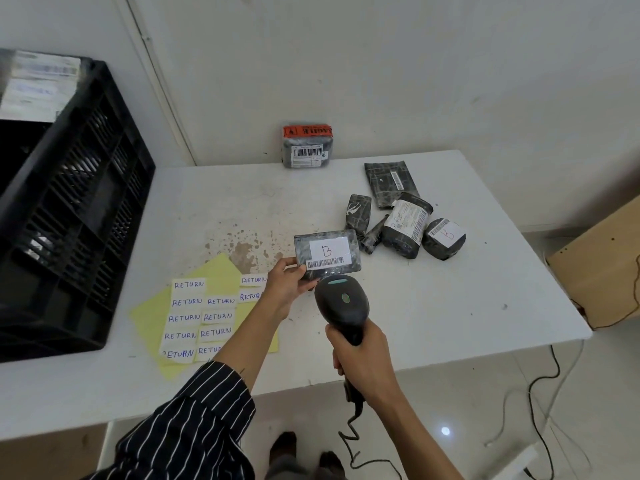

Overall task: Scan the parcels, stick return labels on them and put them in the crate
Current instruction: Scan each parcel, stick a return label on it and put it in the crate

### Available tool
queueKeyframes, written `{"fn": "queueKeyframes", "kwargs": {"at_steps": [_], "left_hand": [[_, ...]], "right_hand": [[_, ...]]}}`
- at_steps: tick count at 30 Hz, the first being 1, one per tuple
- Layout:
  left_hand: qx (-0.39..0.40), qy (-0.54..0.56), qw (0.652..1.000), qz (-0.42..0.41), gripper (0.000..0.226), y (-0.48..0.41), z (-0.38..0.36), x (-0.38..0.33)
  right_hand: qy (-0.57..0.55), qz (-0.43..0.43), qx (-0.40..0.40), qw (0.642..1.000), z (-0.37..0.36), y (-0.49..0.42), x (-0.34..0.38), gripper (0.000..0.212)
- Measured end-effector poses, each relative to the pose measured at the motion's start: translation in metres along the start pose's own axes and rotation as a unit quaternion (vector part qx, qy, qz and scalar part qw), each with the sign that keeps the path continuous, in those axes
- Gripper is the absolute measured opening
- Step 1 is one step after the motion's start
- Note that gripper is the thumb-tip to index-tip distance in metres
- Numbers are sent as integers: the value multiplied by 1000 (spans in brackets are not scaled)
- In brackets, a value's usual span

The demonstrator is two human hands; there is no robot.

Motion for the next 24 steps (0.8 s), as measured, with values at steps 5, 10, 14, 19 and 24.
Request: {"fn": "queueKeyframes", "kwargs": {"at_steps": [5,10,14,19,24], "left_hand": [[-3,1,1000,-1,15,-3,1,0],[4,4,1000,4,17,-3,1,0],[2,-2,1000,12,16,-2,4,4],[-6,-8,999,50,16,1,16,28],[-21,-50,992,113,7,9,28,66]], "right_hand": [[5,-2,1,1000,0,-1,-4,16],[-8,1,-10,1000,1,-3,-5,14],[50,18,-43,998,17,-16,-19,18],[283,8,-30,959,56,-54,-71,34],[459,-22,-18,888,81,-90,-104,39]]}}
Point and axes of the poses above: each hand's wrist, its own y-axis away from the middle knuckle, its own z-axis out of the back of the hand, x = y × z, the point moved 6 cm from there along -y, towards the middle knuckle, and after that the axes turned 10 degrees about z, right-handed, at the moved point
